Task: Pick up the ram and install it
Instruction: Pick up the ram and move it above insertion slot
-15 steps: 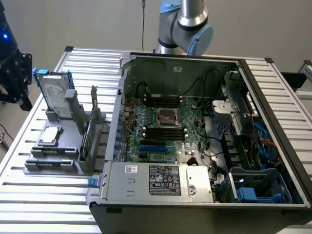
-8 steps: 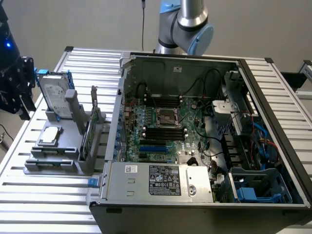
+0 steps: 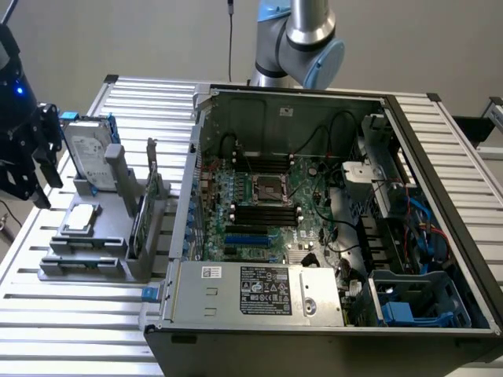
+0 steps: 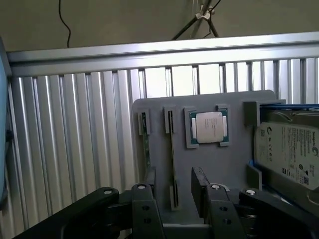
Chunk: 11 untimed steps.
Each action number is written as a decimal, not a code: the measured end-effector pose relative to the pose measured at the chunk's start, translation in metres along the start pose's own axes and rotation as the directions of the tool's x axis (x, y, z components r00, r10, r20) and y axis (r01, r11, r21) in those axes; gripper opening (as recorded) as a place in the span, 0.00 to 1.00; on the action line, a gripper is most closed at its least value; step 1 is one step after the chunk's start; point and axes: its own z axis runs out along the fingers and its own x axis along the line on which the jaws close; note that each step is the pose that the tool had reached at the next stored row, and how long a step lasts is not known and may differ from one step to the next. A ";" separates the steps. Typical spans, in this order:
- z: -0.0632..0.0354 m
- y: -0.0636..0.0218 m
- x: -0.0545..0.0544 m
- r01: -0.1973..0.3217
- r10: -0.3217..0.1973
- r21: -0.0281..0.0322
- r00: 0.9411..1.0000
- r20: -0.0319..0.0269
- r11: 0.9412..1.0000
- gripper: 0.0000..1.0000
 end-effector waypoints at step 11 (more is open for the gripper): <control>0.0198 -0.0086 0.007 0.037 -0.037 0.000 0.999 -0.001 0.999 0.42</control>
